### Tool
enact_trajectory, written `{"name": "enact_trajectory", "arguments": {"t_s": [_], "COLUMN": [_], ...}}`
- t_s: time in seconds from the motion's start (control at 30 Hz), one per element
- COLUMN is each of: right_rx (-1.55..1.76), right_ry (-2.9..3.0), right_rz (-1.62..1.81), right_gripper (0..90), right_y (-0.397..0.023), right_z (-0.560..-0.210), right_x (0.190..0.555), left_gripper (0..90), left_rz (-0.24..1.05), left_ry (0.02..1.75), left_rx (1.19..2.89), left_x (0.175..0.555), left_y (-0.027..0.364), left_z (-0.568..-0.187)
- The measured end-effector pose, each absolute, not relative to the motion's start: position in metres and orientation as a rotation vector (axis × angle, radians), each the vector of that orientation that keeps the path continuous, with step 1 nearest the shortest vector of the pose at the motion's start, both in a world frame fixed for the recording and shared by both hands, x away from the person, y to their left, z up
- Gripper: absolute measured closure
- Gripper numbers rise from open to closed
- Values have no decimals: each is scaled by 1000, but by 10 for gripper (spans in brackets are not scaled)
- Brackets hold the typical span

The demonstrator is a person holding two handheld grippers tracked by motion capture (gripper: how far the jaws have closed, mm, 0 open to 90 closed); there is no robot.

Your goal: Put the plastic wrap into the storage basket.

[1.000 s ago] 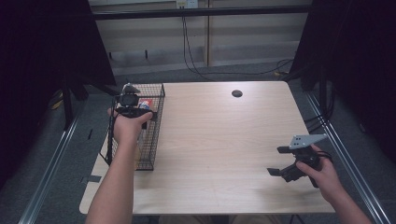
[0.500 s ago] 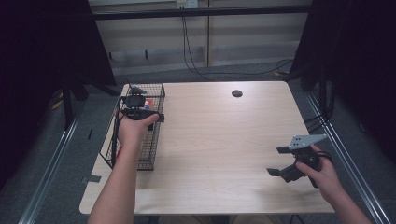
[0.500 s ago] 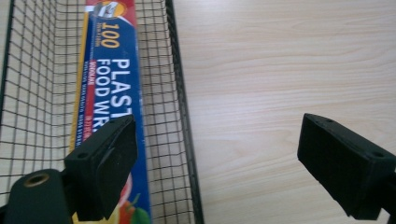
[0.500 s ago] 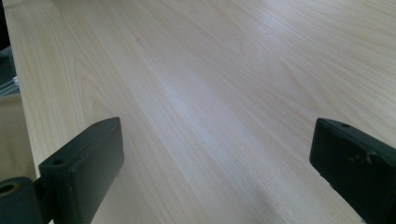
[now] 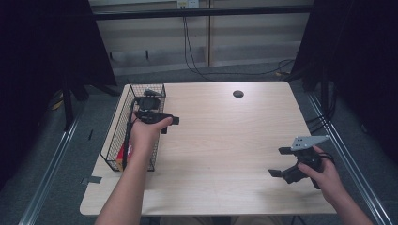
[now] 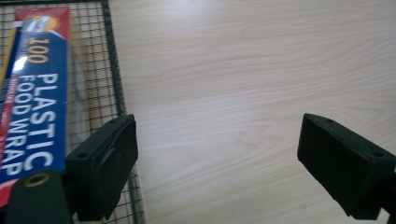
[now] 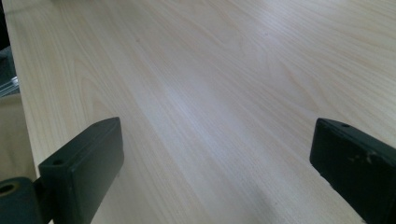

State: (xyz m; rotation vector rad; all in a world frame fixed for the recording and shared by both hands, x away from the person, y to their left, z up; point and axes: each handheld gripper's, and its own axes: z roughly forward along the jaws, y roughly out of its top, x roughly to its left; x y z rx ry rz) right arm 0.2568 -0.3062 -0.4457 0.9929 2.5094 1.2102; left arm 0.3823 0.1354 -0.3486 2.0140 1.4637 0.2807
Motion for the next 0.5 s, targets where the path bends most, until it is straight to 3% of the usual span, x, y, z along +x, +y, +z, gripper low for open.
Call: {"name": "enact_trajectory", "arguments": {"t_s": [0.5], "right_rx": [1003], "right_ry": [2513], "right_rz": [1183], "right_gripper": [26], "right_y": [-304], "right_z": [-450], "right_x": [258], "left_gripper": [111], "left_rz": [218], "left_ry": [1346], "left_rx": [2022], "left_x": [365], "left_y": [107], "left_z": [-368]}}
